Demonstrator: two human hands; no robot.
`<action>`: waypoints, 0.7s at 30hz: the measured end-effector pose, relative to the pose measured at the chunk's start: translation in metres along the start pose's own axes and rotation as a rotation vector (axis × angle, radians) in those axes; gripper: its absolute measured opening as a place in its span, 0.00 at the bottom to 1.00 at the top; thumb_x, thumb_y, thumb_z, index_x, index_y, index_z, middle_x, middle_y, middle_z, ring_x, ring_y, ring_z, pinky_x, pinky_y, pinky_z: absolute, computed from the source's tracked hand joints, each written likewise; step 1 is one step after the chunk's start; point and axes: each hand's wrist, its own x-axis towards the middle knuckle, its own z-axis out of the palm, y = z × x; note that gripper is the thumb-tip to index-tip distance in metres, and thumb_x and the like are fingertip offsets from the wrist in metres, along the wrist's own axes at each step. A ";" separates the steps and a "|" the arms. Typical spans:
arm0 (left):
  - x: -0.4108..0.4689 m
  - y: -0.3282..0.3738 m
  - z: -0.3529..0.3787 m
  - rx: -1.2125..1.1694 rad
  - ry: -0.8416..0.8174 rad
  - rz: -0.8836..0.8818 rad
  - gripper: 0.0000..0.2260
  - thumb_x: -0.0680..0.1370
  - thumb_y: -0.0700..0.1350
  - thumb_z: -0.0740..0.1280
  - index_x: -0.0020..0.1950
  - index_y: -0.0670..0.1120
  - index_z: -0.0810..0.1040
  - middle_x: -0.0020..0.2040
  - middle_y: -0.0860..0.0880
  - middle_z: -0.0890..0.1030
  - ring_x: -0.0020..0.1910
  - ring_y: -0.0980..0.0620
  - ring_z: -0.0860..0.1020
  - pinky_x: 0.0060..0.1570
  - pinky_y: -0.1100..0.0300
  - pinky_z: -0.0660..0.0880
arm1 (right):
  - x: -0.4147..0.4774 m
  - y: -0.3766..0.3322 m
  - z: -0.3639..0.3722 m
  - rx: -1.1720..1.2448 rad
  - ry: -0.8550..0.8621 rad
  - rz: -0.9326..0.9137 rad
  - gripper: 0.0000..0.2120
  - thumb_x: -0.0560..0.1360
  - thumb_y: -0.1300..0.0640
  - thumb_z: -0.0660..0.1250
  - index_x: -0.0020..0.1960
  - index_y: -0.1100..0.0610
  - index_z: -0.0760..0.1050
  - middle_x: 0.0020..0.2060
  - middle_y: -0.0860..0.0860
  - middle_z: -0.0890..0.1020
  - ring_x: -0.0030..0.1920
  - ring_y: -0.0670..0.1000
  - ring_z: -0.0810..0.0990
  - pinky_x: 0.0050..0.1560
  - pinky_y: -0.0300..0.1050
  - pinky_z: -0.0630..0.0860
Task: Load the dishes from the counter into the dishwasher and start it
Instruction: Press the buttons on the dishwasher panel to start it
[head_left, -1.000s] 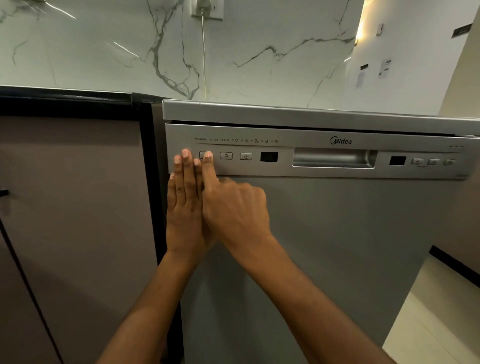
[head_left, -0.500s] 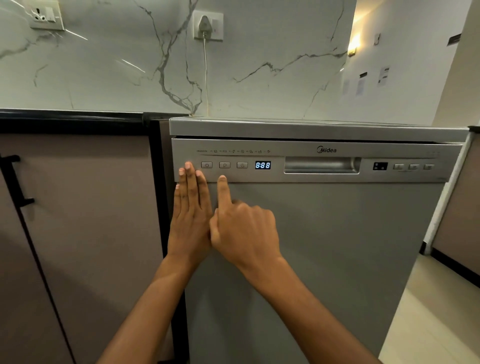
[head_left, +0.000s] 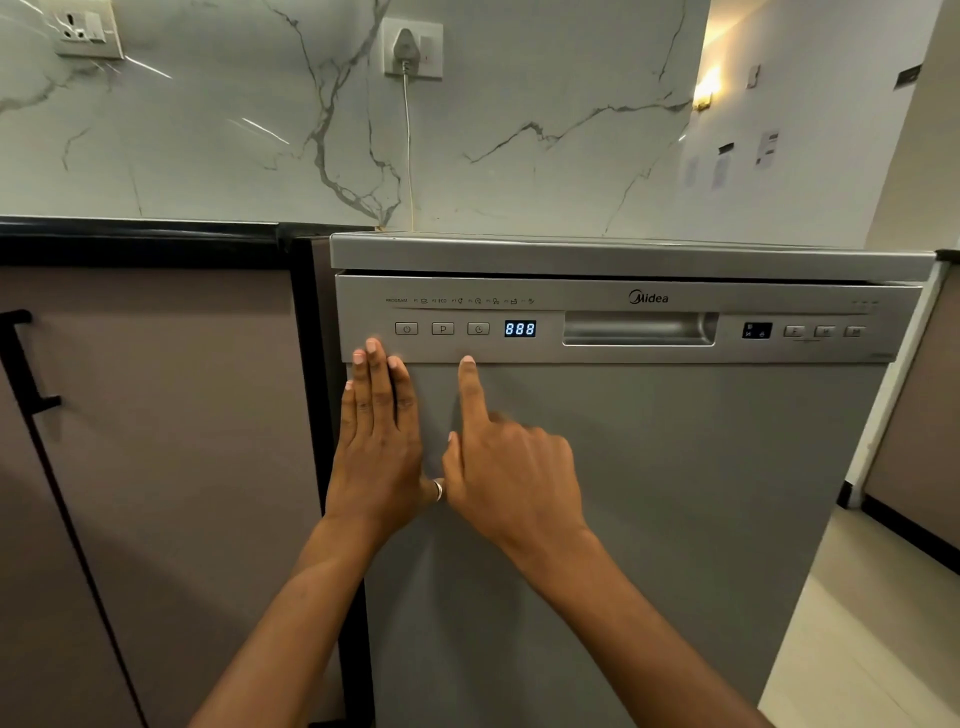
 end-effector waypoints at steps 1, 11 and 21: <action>0.000 0.000 0.000 0.002 -0.005 -0.003 0.57 0.68 0.54 0.76 0.79 0.31 0.40 0.79 0.32 0.35 0.79 0.33 0.37 0.78 0.45 0.35 | 0.000 0.000 0.000 0.006 0.002 0.001 0.37 0.78 0.48 0.60 0.82 0.53 0.48 0.36 0.50 0.81 0.30 0.55 0.81 0.27 0.44 0.64; 0.000 0.002 0.000 0.012 -0.053 -0.008 0.58 0.71 0.60 0.74 0.79 0.32 0.38 0.79 0.32 0.34 0.79 0.33 0.35 0.78 0.41 0.39 | 0.003 -0.001 0.000 0.031 -0.030 -0.005 0.37 0.81 0.47 0.56 0.82 0.53 0.39 0.37 0.50 0.80 0.28 0.51 0.73 0.28 0.43 0.67; -0.001 0.003 -0.001 -0.041 -0.003 -0.013 0.47 0.76 0.62 0.58 0.79 0.30 0.43 0.79 0.31 0.38 0.80 0.33 0.38 0.79 0.41 0.40 | 0.023 -0.008 0.002 -0.055 0.017 -0.038 0.33 0.82 0.48 0.55 0.83 0.53 0.46 0.32 0.51 0.79 0.23 0.53 0.71 0.24 0.40 0.54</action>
